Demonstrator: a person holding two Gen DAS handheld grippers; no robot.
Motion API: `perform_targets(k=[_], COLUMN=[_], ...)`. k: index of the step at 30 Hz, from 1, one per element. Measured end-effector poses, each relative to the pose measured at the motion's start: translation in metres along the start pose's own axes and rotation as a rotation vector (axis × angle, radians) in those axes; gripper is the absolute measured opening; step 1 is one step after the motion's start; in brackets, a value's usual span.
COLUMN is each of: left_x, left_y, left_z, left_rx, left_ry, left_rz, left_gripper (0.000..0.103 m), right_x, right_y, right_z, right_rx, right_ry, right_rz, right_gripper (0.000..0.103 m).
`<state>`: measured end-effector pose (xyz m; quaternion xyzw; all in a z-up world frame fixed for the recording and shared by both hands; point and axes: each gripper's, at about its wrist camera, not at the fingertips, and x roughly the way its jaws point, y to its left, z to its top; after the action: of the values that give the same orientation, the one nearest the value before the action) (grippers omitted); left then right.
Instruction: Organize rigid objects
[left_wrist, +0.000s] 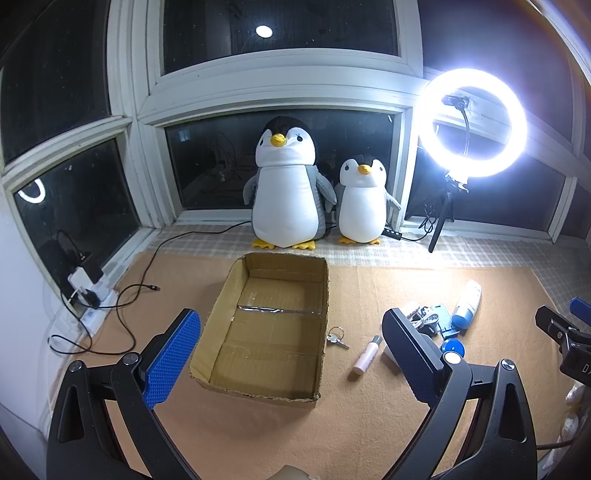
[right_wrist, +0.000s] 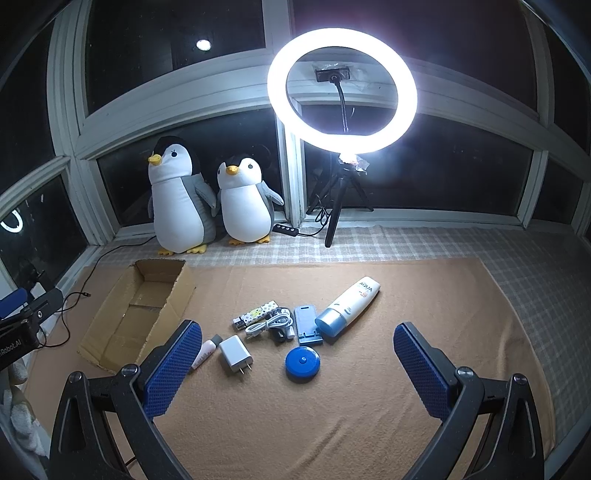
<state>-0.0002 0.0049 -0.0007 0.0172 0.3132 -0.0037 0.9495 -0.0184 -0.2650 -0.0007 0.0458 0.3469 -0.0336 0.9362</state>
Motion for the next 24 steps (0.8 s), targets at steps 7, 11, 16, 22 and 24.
perform_targets(k=[7,11,16,22,24], left_x=[0.0002,0.0003,0.0005,0.0008,0.0012], left_y=[0.0001,0.0006,-0.0001,0.0001,0.0003], left_z=[0.0004,0.0006,0.0005,0.0003,0.0002], left_rx=[-0.001,-0.001,-0.001,-0.001,-0.001], left_ry=[0.001,0.001,0.001,0.0,0.001], left_rz=[0.0,-0.001,0.0,0.001,0.0], left_gripper=[0.099,0.099,0.099,0.099,0.099], right_x=[0.0007,0.001,0.001,0.0013,0.0013], right_y=[0.0017,0.0016,0.0014,0.0016,0.0017], right_z=[-0.0008,-0.0004,-0.001,-0.0014,-0.0016], right_rx=[-0.003,-0.003,-0.003,-0.003,-0.003], right_ry=[0.003,0.003,0.004,0.004,0.004], right_rz=[0.0,0.0,0.0,0.0,0.0], right_gripper=[0.103,0.103,0.103,0.103,0.103])
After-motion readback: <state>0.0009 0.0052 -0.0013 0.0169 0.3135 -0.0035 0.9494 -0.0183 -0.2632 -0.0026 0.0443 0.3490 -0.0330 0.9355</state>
